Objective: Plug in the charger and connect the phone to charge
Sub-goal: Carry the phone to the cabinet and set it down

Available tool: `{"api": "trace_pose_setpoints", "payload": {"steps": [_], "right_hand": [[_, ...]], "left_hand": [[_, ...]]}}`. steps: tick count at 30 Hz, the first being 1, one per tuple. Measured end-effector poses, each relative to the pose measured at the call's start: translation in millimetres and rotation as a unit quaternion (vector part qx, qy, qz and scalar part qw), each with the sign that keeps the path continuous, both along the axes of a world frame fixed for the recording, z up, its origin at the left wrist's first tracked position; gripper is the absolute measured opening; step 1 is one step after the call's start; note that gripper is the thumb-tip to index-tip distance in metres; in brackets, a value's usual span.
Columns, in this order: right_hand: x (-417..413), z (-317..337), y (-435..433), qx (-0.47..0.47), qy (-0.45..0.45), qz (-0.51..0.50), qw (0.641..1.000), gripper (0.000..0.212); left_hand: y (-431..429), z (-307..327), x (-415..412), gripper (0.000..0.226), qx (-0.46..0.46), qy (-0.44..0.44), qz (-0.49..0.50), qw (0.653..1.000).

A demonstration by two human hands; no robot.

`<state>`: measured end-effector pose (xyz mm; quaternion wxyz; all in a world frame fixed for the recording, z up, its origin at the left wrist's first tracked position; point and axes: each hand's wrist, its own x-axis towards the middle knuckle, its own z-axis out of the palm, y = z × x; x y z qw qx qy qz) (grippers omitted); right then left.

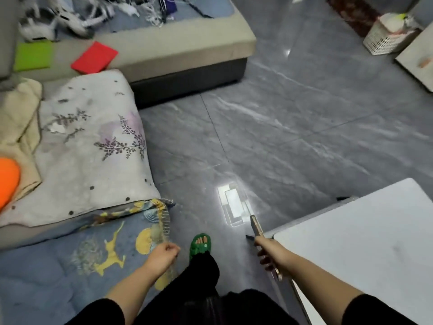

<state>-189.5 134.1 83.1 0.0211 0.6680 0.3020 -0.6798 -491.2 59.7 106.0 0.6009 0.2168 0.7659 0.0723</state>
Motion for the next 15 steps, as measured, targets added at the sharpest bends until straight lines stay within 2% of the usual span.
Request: {"api": "trace_pose_setpoints", "payload": {"steps": [2, 8, 15], "right_hand": [[-10, -3, 28, -0.003, 0.0, -0.015, 1.0, 0.015], [11, -8, 80, -0.013, -0.037, -0.074, 0.996, 0.02], [60, -19, 152, -0.061, -0.068, -0.149, 0.985, 0.029]], "left_hand": [[28, -3, -14, 0.017, 0.011, 0.003, -0.017, 1.0], [153, -7, -11, 0.015, 0.005, -0.033, -0.069, 0.997], [335, 5, 42, 0.009, 0.062, -0.036, -0.108, 0.992]]}}
